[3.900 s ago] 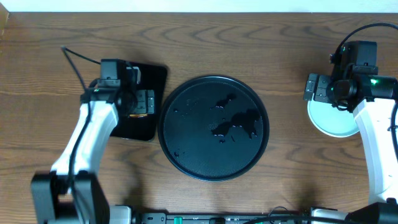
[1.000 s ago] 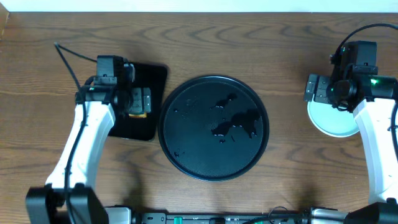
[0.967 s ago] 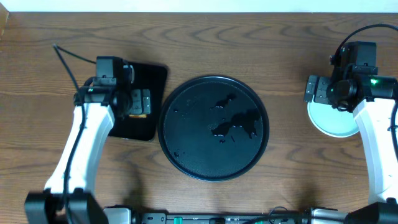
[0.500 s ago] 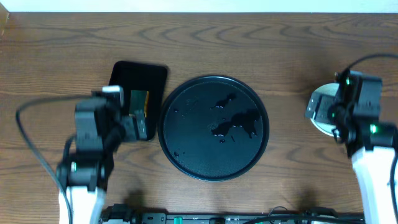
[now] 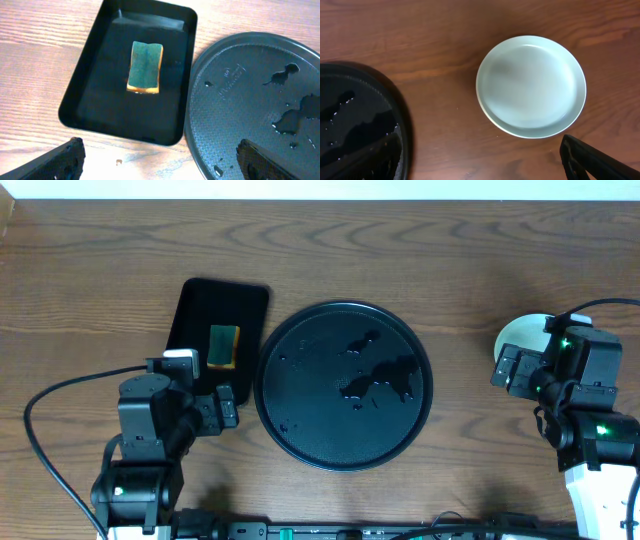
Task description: Clean dirty plates on tray and stack at the side
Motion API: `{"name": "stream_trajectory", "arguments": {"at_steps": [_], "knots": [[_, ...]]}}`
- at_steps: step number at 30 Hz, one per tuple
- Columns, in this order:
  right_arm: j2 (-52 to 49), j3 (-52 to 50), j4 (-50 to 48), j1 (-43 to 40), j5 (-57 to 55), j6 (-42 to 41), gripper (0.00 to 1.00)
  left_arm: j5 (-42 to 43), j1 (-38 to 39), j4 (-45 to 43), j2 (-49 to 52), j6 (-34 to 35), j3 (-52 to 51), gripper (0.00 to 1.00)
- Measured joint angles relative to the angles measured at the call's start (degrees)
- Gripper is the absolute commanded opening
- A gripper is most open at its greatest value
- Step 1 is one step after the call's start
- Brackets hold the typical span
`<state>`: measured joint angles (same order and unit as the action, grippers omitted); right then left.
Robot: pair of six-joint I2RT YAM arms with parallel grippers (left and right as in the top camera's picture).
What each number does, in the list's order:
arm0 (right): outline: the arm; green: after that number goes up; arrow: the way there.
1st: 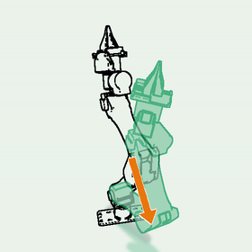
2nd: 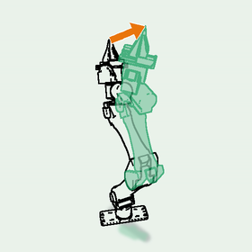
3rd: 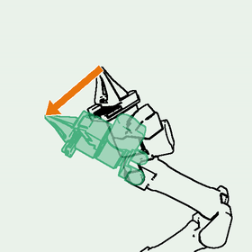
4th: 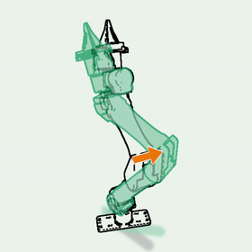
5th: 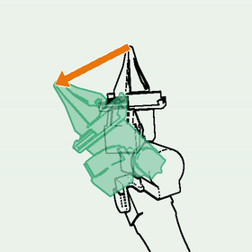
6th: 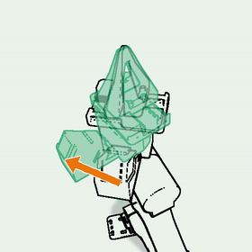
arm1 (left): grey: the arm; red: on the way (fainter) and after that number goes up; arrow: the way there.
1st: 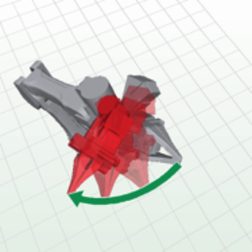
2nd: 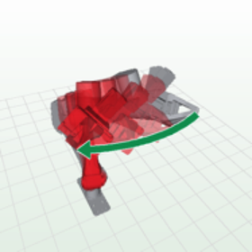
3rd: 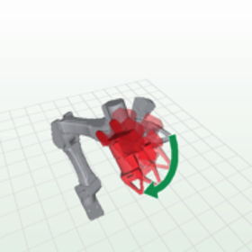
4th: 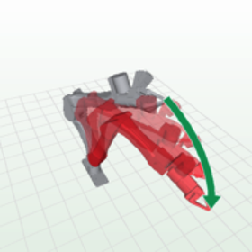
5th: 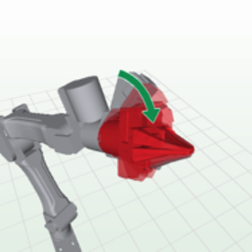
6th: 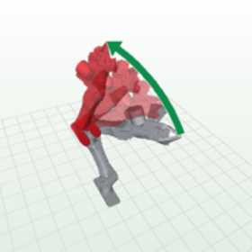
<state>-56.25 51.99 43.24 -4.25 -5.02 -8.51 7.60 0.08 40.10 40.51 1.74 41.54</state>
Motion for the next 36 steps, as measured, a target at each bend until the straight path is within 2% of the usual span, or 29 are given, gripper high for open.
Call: {"name": "stream_trajectory", "arguments": {"at_steps": [26,30,36], "knots": [[1.68,-1.07,-0.39,0.00,-0.63,0.02,0.99,0.00,0.00,0.00,0.63,0.00,0.00,0.98],[9.07,-5.42,-6.86,0.96,0.48,0.02,0.99,0.00,0.00,0.02,0.63,0.00,0.00,0.98],[26.43,-19.02,-25.94,3.56,1.38,0.04,0.99,0.00,0.00,0.02,0.70,0.00,-0.07,0.98]]}}
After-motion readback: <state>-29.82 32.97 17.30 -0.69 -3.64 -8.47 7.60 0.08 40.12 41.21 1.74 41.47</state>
